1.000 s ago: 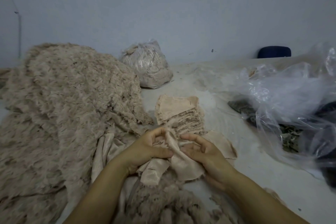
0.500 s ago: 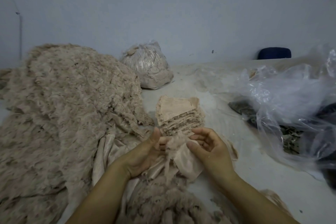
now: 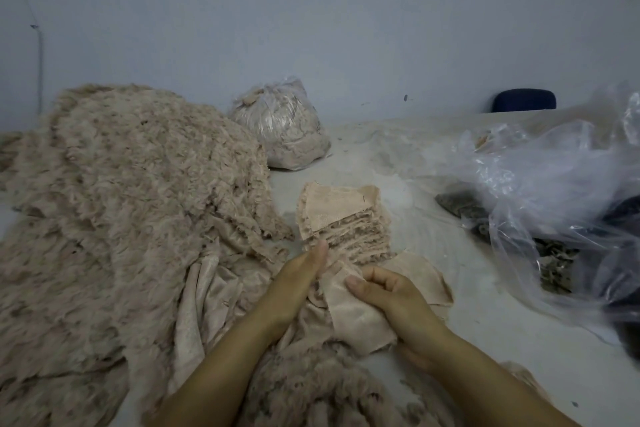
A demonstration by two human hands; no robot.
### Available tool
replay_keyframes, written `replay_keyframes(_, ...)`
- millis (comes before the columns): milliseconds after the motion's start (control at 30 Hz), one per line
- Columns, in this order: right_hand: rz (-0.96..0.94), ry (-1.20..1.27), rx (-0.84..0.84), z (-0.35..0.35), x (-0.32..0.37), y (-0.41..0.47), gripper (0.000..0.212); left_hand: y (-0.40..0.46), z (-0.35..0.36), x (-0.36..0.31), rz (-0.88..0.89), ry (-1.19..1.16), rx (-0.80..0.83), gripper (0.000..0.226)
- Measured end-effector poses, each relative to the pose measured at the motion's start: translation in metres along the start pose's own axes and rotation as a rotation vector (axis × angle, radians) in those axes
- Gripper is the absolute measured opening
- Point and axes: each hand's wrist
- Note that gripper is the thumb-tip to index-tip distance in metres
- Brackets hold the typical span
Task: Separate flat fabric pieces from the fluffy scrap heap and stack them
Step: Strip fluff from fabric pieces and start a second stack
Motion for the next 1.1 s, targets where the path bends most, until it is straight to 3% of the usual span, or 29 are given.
replay_keyframes(67, 0.001, -0.030, 0.033, 0.000, -0.002, -0.001, 0.041, -0.001, 0.003, -0.001, 0.049, 0.137, 0.010, 0.030)
replay_keyframes(133, 0.005, -0.050, 0.052, 0.002, -0.002, -0.001, 0.038, 0.001, 0.004, 0.001, 0.110, 0.198, -0.082, 0.027)
replay_keyframes(300, 0.012, -0.015, 0.063, 0.003, 0.003, -0.001, 0.028, 0.003, 0.006, -0.002, 0.057, -0.035, -0.193, 0.028)
replay_keyframes(367, 0.027, -0.021, 0.087, 0.002, 0.002, -0.002, 0.030, 0.002, 0.005, -0.002, 0.006, -0.120, -0.163, 0.027)
replay_keyframes(467, -0.003, -0.120, 0.056, 0.002, -0.001, -0.002, 0.034, -0.001, 0.008, -0.002, -0.001, -0.031, -0.025, 0.020)
replay_keyframes(533, -0.044, -0.166, 0.029, 0.003, -0.001, -0.001, 0.032, -0.001, 0.009, -0.002, 0.014, 0.020, -0.032, 0.020)
replay_keyframes(733, -0.214, -0.137, -0.020, 0.008, 0.000, 0.001, 0.027, 0.005, 0.011, -0.001, -0.026, -0.195, -0.252, 0.038)
replay_keyframes(833, -0.228, -0.112, -0.055, 0.005, 0.003, -0.001, 0.029, 0.012, -0.009, 0.003, -0.111, -0.311, -0.504, 0.029)
replay_keyframes(900, -0.200, -0.093, -0.084, 0.002, 0.005, -0.001, 0.032, 0.013, -0.024, 0.005, -0.086, -0.273, -0.582, 0.029)
replay_keyframes(1000, -0.169, -0.082, -0.099, 0.002, 0.004, 0.000, 0.033, 0.012, -0.021, 0.002, -0.026, -0.175, -0.452, 0.036)
replay_keyframes(1100, -0.182, 0.017, -0.077, 0.005, -0.001, 0.001, 0.029, 0.004, -0.015, -0.002, -0.105, -0.089, -0.060, 0.057)
Point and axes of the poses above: each hand's wrist, its own y-axis towards the middle knuckle, its own z-axis out of the palm, x = y × z, and after that the axes turned 2 degrees about y, right-handed
